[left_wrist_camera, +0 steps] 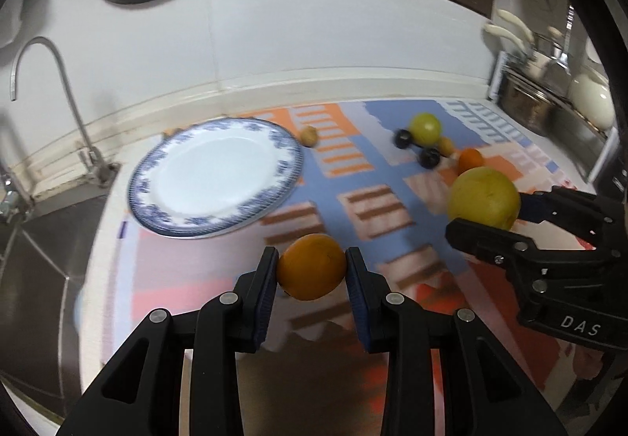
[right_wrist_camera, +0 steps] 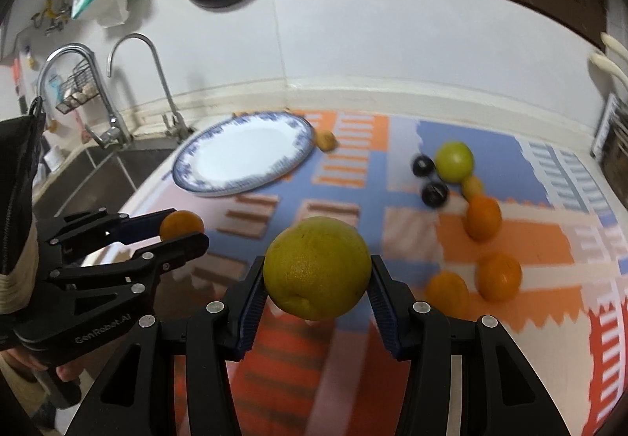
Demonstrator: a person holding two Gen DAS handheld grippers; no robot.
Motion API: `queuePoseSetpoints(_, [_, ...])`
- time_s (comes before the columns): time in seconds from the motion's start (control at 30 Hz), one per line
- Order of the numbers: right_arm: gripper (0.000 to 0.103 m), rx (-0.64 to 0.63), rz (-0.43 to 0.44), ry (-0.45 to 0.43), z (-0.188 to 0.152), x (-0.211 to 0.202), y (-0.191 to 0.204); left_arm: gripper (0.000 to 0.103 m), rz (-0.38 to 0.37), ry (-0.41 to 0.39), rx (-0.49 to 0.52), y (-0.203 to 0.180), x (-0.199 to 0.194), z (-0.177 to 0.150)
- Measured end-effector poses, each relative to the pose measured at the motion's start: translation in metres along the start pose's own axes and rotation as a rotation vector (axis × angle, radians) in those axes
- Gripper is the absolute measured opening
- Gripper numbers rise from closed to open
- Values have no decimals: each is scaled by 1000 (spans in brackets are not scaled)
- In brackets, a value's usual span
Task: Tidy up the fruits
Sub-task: 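Carry both fruits onto the blue-rimmed white plate and open both tools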
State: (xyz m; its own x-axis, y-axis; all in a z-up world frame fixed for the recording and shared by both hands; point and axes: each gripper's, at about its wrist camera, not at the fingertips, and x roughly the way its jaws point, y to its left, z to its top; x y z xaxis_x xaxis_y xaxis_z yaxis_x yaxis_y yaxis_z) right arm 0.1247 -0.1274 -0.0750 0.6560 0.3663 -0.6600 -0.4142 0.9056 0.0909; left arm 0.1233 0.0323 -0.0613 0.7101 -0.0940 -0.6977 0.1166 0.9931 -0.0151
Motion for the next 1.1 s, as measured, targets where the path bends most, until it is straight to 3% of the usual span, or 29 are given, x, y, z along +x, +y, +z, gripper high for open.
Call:
queuePoseSetpoints(0.27, [51, -65, 45, -4, 30, 27, 24, 34, 86, -16, -16, 34, 6, 12])
queuePoseSetpoints(0.8, [51, -76, 84, 42, 84, 105, 47, 34, 135, 6, -20, 92, 54, 39])
queuePoseSetpoints(1.1, [51, -64, 85, 129, 98, 153, 48, 34, 148, 69, -20, 109, 87, 45])
